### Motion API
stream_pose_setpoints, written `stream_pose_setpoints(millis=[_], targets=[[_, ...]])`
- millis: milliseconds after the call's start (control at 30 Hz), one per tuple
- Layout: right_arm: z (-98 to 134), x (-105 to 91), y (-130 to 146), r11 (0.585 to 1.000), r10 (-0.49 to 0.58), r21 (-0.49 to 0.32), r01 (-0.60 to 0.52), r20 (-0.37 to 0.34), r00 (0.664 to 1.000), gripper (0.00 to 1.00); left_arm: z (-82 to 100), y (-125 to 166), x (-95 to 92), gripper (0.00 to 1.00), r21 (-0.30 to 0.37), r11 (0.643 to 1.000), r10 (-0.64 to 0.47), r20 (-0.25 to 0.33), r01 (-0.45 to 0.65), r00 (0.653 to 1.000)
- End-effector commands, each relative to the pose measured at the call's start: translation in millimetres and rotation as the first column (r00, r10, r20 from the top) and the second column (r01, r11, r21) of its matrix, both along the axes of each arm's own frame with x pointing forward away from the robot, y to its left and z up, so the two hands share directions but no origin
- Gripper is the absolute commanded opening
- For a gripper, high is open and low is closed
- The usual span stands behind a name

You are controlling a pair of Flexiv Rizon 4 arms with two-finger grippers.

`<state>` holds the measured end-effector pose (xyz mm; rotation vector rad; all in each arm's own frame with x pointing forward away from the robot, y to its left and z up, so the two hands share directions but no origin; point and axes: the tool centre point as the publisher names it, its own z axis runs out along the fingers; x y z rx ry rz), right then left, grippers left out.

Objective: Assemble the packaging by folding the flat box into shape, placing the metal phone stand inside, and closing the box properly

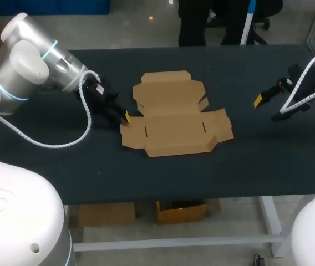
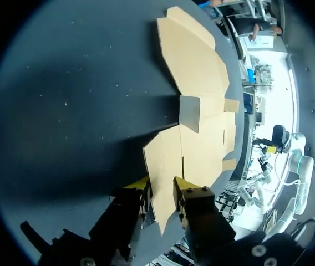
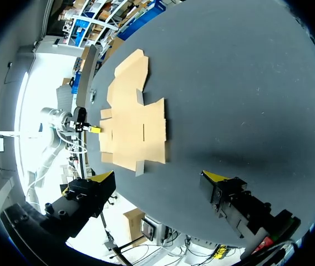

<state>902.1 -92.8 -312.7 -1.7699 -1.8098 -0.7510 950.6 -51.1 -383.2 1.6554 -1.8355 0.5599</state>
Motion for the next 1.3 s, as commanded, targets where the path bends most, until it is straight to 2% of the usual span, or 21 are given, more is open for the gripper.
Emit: stream_pose_setpoints(millis=[33,467,833,1133,1300], targets=[[-1,1.8,0,1.000,0.005,0.005,-0.005,-0.003,1.000,1.00,11.0,2,-12.1,1.00,0.029,0.999,0.041,0.052,-0.042,0.998],[-2,2.4,1,1.000,0.010,0.010,-0.010,-0.003,1.000,1.00,26.9,14,1.1,1.00,0.026,0.995,0.093,0.187,-0.099,0.978],[0,1.9,-3,1.000,0.010,-0.003,-0.010,-0.008,1.000,1.00,26.9,14,1.1,1.00,0.026,0.995,0.093,0.187,-0.099,0.978],[-4,12.1,1,1.000,0.016,0.007,-0.016,-0.026,1.000,1.00,26.9,14,1.1,1.00,0.026,0.995,0.093,0.187,-0.099,0.978],[2,9.5,0,1.000,0.018,-0.012,-0.018,-0.025,1.000,1.00,21.9,9,-3.5,1.00,0.034,0.996,0.076,0.244,-0.087,0.967]])
